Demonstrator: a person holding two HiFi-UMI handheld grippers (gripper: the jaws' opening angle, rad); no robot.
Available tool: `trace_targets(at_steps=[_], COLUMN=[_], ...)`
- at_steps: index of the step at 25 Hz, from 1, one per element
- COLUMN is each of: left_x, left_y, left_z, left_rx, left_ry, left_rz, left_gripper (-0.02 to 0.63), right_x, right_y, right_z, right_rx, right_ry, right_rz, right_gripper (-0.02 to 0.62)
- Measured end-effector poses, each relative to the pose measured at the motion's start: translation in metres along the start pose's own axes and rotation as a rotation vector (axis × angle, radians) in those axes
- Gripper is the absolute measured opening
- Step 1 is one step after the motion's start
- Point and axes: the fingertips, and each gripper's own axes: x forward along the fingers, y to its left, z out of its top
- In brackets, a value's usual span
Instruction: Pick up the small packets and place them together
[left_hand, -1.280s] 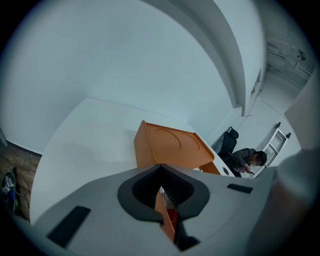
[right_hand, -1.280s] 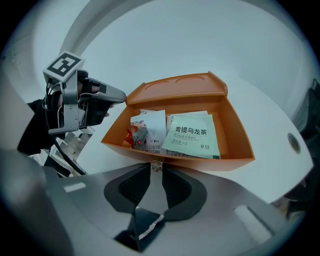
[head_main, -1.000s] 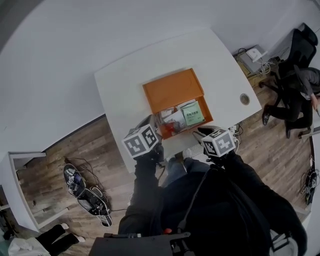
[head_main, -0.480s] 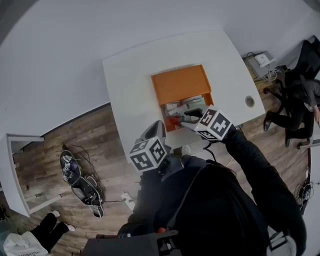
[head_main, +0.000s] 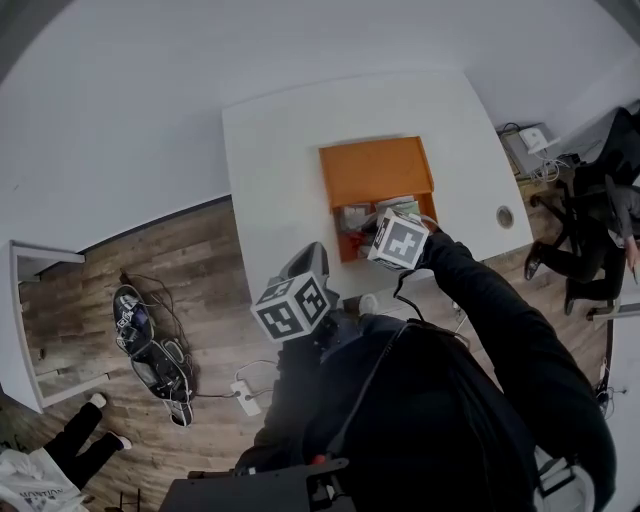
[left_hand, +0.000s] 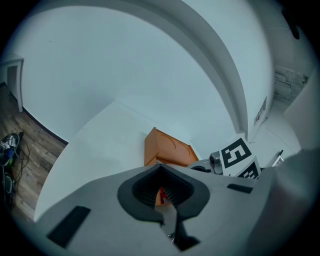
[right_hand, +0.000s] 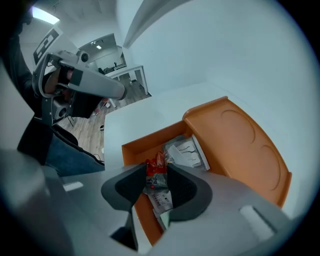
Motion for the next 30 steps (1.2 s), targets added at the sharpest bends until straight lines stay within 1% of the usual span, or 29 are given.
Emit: trace_targets(at_steps=[7,10,12,14,15,18,21,24,26,30], left_x=[0.001,0.001,0.001,0.002,0.002,0.005,0.007,0.009,0.011,0.015], left_y=[0.009,0.008,0.008,0.008,0.008,0.007,0.001,-0.006,-0.007,-0.007], left_z=[0.005,0.007,0.005,0.003,0.002,0.002,0.008,0.011,0.008,-0.001], left_rx=[-0.016,-0.019,-0.028,-0.033,-0.032,-0.036,-0.034,-0.004,-0.007,-0.002], left_ry=[-0.007,-0.011,-0.012,-0.012,-0.01,-0.009,-0.017,-0.011,-0.006,0.011], left_rz=[0.007,0.007,0.002,-0.001,0.0,0.001,-0.017,-0.024,-0.027,-0.027], left_gripper=[-0.002,-0.002,-0.002,-0.002,-0.002,-0.002,-0.002,-0.002,-0.002,-0.002], right_x=[0.015,0.016,0.018,0.019,0.019,0.017,0.004,-0.017,-0.032,-0.055], right_y=[-0.003,-0.006,-0.006,-0.005,-0.005,-0.003,-0.007,-0.019,-0.03,-0.057], right_z=[-0.002,-0.004,-0.004,-0.004,-0.005,-0.007,-0.004,0.002,0.007,0.018], right_rx=[-0.072,-0.072,-0.053,-0.038,-0.031,-0.002,0.035,0.082,0.117,0.167], right_ry=[0.081,0.096,0.099,0.096,0.092,0.071,0.023,-0.043,-0.088,-0.161], right_rz=[-0.049,-0.08,-0.089,-0.087,-0.083,-0.054,-0.047,-0.054,-0.063,-0.108], right_gripper=[0.123,0.109,0.085,0.032,0.026,0.014,0.011,0.011,0.011,0.011])
